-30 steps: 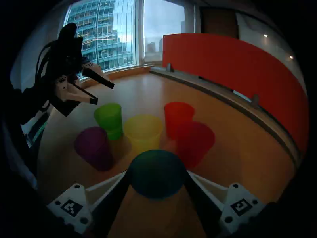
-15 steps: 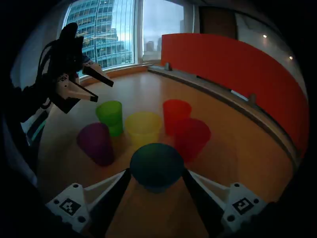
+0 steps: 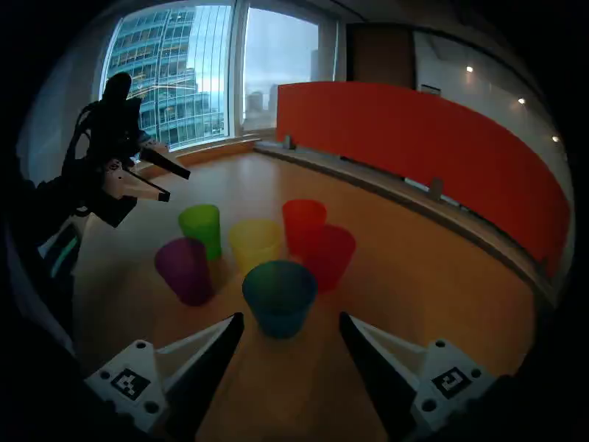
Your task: Pour water
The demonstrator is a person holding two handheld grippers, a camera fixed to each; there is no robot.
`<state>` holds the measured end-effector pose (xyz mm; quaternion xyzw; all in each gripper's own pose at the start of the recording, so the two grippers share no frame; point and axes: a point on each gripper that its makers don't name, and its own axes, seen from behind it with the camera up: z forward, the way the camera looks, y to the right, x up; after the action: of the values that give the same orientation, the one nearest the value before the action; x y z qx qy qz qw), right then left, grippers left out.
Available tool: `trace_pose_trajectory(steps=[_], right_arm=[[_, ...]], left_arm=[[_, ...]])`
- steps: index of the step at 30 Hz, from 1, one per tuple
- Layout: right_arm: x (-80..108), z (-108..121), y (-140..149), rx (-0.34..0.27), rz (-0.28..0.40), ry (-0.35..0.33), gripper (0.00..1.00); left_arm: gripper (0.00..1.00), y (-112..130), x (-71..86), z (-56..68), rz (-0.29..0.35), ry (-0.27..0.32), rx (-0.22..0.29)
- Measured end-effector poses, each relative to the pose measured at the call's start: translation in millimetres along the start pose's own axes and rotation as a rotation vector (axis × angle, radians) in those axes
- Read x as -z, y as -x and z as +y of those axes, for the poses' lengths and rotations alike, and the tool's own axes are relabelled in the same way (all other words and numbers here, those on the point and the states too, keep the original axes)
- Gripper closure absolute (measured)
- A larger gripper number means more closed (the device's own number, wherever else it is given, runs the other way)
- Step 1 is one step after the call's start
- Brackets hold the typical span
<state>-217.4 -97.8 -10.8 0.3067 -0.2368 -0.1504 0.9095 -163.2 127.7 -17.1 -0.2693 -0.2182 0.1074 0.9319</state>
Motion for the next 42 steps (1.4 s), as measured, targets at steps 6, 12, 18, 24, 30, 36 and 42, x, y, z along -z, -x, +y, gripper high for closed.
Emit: trace_pose_trajectory(steps=[6, 12, 18, 24, 30, 36, 42], right_arm=[[14.6, 1.3, -10.5, -0.026, 0.053, 0.053, 0.00], [26.1, 3.9, -19.9, -0.059, 0.110, 0.109, 0.00], [38.4, 11.2, -30.8, -0.080, 0.172, 0.199, 0.00], [57.6, 22.0, -47.4, -0.096, 0.258, 0.314, 0.00], [78.2, 32.0, -59.8, -0.099, 0.331, 0.445, 0.00], [97.2, 41.5, -71.7, -0.119, 0.409, 0.562, 0.00], [113.7, 50.3, -75.9, -0.148, 0.460, 0.656, 0.00]], left_arm=[[0.04, 2.0, 11.3, -8.3, 0.036, -0.048, 0.037], [0.04, 2.5, 24.5, -20.2, 0.073, -0.117, 0.069], [0.04, -1.5, 43.8, -35.1, 0.135, -0.210, 0.089], [0.04, -6.0, 67.7, -49.0, 0.206, -0.309, 0.114], [0.04, -7.8, 91.1, -66.3, 0.281, -0.428, 0.129], [0.04, -7.3, 108.3, -77.4, 0.338, -0.512, 0.161], [0.04, -7.0, 120.8, -85.0, 0.389, -0.569, 0.193]])
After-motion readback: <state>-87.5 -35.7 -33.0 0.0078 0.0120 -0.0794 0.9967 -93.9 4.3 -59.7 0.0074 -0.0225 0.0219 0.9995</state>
